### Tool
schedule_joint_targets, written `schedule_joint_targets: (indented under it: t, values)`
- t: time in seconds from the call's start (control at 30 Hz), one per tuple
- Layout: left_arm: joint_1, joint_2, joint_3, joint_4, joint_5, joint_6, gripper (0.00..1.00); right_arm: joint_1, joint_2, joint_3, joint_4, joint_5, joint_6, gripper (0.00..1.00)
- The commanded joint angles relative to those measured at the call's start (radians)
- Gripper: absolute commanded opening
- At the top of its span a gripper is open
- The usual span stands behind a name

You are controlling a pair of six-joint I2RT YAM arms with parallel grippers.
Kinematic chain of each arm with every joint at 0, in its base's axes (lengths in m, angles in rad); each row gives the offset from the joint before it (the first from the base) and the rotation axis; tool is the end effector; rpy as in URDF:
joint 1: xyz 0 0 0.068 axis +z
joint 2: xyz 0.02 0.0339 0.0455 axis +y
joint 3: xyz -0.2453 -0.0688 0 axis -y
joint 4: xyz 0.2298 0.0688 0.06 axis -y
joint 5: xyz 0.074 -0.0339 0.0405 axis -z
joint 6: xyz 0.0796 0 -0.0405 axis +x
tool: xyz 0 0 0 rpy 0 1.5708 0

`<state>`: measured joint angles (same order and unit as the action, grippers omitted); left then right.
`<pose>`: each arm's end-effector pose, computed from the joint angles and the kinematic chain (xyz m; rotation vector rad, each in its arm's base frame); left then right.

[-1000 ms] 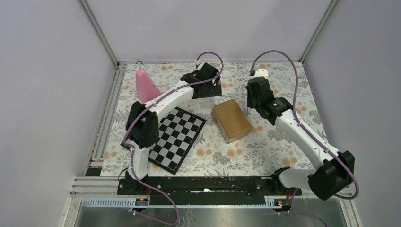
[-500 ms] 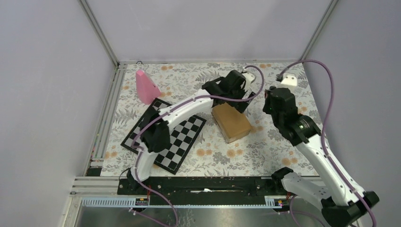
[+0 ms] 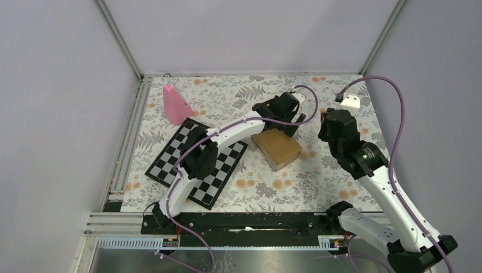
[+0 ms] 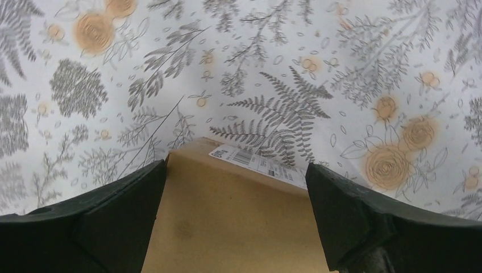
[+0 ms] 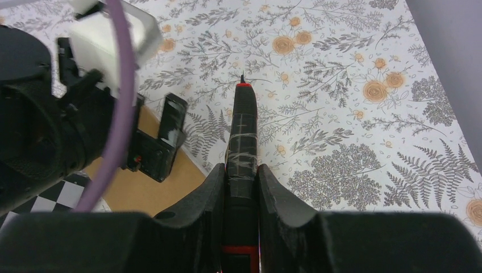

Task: Unpack the express box
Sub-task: Adjust the express box at the center of the board.

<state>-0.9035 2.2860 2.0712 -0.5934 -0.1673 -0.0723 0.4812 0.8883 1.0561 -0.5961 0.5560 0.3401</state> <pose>0.3344 -0.4030 0.1981 0.8877 2.2097 -0.2710 0.2062 0.0603 0.3426 0.2137 1.9195 -0.0097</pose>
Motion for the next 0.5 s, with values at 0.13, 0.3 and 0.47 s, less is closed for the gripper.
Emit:
schedule_joint_targets:
  t: [0.13,0.3,0.47]
  values:
    - [0.032,-0.139,-0.24,-0.099,-0.06,-0.482,0.99,-0.004,0.046,-0.009,0.066,-0.047,0.011,0.0]
    - [-0.007,-0.223,-0.265,-0.095,0.026,-0.589,0.99,-0.004,0.063,0.003,0.075,-0.05,-0.007,0.0]
    - [-0.021,-0.253,-0.226,-0.11,-0.026,-0.578,0.99,-0.004,0.064,0.022,0.065,-0.051,-0.016,0.0]
